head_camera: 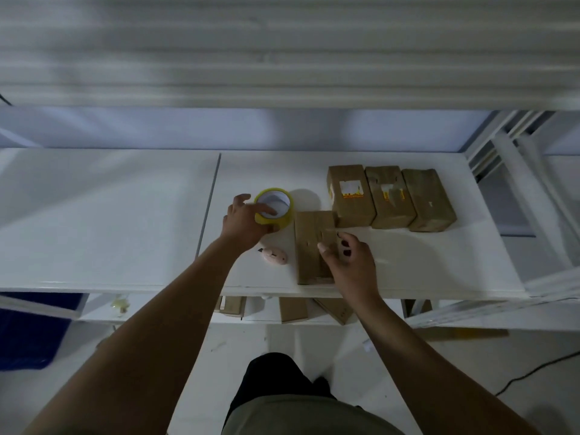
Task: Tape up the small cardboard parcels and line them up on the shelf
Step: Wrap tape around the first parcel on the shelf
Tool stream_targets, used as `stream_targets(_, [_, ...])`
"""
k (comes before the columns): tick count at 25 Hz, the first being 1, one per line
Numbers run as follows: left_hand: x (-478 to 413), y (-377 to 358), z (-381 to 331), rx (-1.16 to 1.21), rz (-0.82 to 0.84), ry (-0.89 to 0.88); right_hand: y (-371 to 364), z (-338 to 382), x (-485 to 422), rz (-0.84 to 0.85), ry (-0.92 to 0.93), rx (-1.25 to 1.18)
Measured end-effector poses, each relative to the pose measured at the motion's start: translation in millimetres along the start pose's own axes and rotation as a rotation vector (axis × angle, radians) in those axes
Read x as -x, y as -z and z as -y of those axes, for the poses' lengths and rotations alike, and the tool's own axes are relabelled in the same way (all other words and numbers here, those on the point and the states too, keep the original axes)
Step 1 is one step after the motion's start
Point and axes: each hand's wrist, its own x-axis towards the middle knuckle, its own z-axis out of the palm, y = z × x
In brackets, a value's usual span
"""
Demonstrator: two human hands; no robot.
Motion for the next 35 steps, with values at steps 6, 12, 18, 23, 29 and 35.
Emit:
stream_targets(6, [48, -2, -13, 0.006, -0.447, -0.327, 20, 36, 4, -0.091, 0.138, -0.129])
stream_targets(12, [113, 2, -49, -0.043, -0.623, -0.689, 36, 87, 7, 0.26, 0.082, -0.418])
stream_targets(18, [142, 16, -64, 0.442, -0.554, -0.638, 61, 78, 15, 0.274, 0.2, -0.535])
stream_targets(23, [129, 49, -84, 0.515, -0.179, -0.583, 77, 69, 28, 0.38, 0.228, -0.574])
stream_targets(29, [153, 25, -87, 0.572, -0.269, -0.555, 88, 70, 35, 0.35, 0.097, -0.696])
stream_targets(35, [180, 4, -84, 0.657, -0.433, -0.554, 85, 71, 39, 0.365, -0.023, -0.809])
